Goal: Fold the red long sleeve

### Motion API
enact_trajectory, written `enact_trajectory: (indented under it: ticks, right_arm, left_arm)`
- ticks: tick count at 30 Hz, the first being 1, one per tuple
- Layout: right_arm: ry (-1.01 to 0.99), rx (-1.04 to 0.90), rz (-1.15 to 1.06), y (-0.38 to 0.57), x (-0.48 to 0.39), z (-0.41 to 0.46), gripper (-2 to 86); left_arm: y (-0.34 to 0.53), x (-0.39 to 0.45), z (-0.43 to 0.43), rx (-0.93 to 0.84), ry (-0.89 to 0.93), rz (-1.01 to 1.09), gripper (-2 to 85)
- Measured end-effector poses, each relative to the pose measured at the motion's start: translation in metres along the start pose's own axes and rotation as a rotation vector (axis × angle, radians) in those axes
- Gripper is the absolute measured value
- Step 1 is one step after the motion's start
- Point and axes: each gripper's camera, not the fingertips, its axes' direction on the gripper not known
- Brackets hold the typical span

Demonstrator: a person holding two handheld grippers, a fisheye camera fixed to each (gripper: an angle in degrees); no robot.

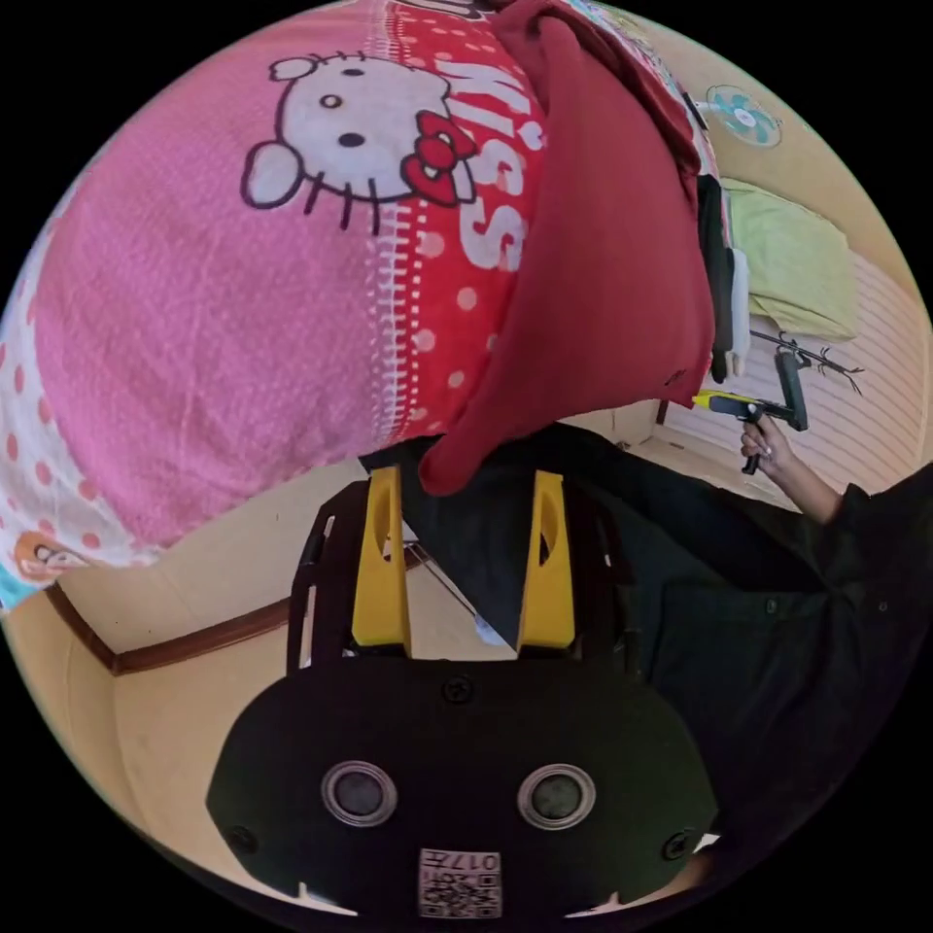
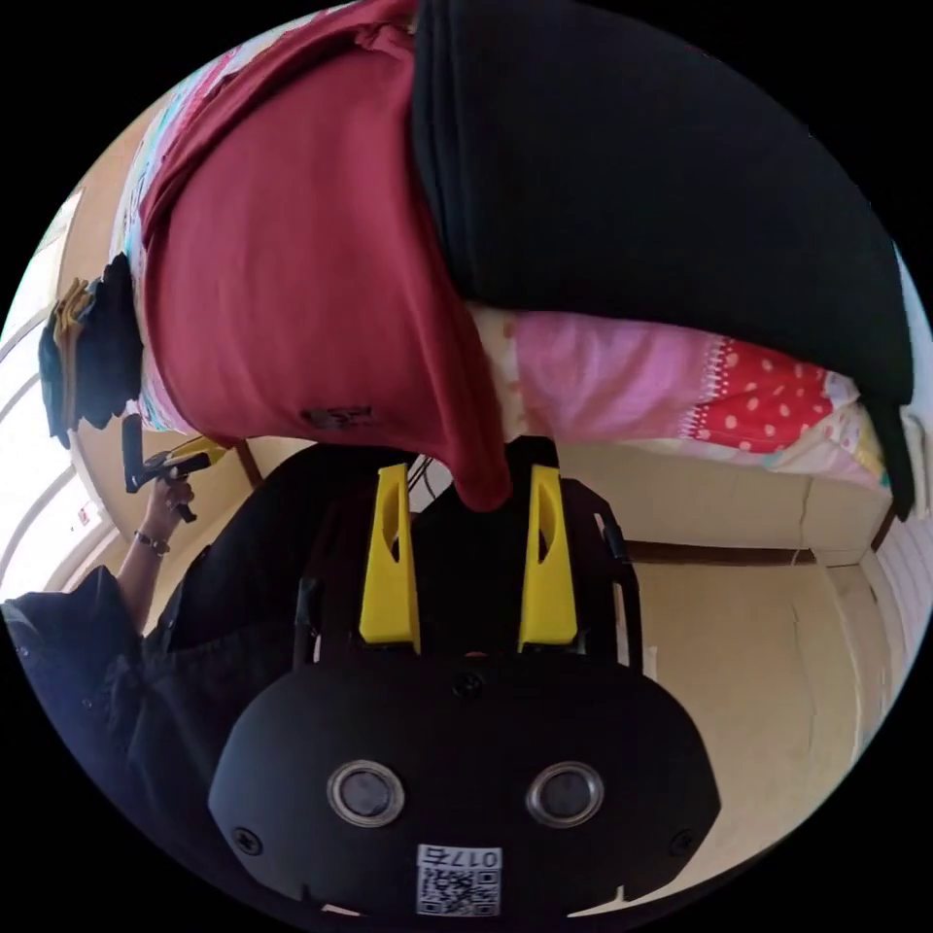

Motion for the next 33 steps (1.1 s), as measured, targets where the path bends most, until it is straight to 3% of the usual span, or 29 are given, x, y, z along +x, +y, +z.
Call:
enact_trajectory:
  ticks: [5,8,11,13,19,26,28,33]
  right_arm:
    - [-0.13,-0.04,-0.056,-0.007,0.027,0.013,5.6]
    - [-0.244,0.001,-0.186,0.017,0.037,-0.026,4.2]
    - [-0.446,0.106,-0.32,0.043,0.04,-0.096,2.9]
    - [-0.519,0.171,-0.414,0.056,0.034,-0.141,2.2]
    - [-0.649,0.169,-0.517,0.091,0.039,-0.213,0.9]
    - [-0.648,0.106,-0.395,0.13,0.095,-0.199,0.6]
    - [-0.659,0.113,-0.382,0.105,0.099,-0.199,0.5]
    - [-0.803,0.226,-0.354,-0.03,0.103,-0.218,0.6]
  left_arm:
    - [-0.001,-0.021,0.017,0.002,0.203,-0.128,7.2]
    - [0.033,-0.012,0.004,0.101,0.287,-0.15,4.6]
    - [0.072,0.01,-0.029,0.23,0.521,-0.098,4.3]
    - [0.101,0.035,-0.076,0.406,0.629,-0.05,4.2]
    - [0.16,0.089,-0.147,0.641,0.684,-0.021,4.2]
    - [0.225,0.12,-0.093,0.607,0.755,-0.207,4.2]
    - [0.205,0.119,-0.078,0.585,0.769,-0.265,4.3]
    - [0.102,0.102,-0.102,0.685,0.811,-0.172,4.3]
